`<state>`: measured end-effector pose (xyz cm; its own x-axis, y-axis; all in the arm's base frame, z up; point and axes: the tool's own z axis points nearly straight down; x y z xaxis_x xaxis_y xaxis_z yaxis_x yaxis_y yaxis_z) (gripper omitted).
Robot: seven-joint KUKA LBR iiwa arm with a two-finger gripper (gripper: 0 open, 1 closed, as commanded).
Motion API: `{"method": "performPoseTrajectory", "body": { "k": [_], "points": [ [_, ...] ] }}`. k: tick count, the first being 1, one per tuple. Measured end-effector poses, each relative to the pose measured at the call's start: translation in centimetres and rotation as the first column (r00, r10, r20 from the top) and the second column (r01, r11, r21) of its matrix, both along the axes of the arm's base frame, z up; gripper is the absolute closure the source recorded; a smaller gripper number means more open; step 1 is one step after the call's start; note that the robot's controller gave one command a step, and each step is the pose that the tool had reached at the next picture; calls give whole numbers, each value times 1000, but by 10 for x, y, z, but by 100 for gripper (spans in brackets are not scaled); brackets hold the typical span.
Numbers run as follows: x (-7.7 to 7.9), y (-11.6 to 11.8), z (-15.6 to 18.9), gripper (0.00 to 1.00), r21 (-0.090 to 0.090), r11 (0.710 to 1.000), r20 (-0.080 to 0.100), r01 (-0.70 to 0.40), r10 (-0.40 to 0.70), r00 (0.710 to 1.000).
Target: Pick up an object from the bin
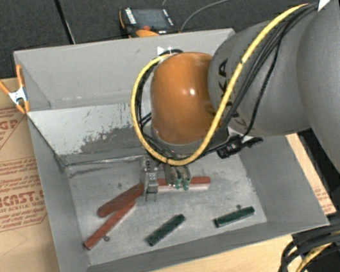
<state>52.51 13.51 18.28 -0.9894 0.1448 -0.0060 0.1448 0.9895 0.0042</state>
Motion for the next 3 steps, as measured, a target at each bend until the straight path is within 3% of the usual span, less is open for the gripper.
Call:
{"method": "performPoseTrajectory", "body": {
  "k": [1,2,3],
  "points": [
    [31,21,60,100,-5,841,1,-540,540,841],
    [30,20,58,0,-3,843,-3,-538,538,843],
    [30,20,58,100,-3,843,-3,-538,538,843]
  ]
}}
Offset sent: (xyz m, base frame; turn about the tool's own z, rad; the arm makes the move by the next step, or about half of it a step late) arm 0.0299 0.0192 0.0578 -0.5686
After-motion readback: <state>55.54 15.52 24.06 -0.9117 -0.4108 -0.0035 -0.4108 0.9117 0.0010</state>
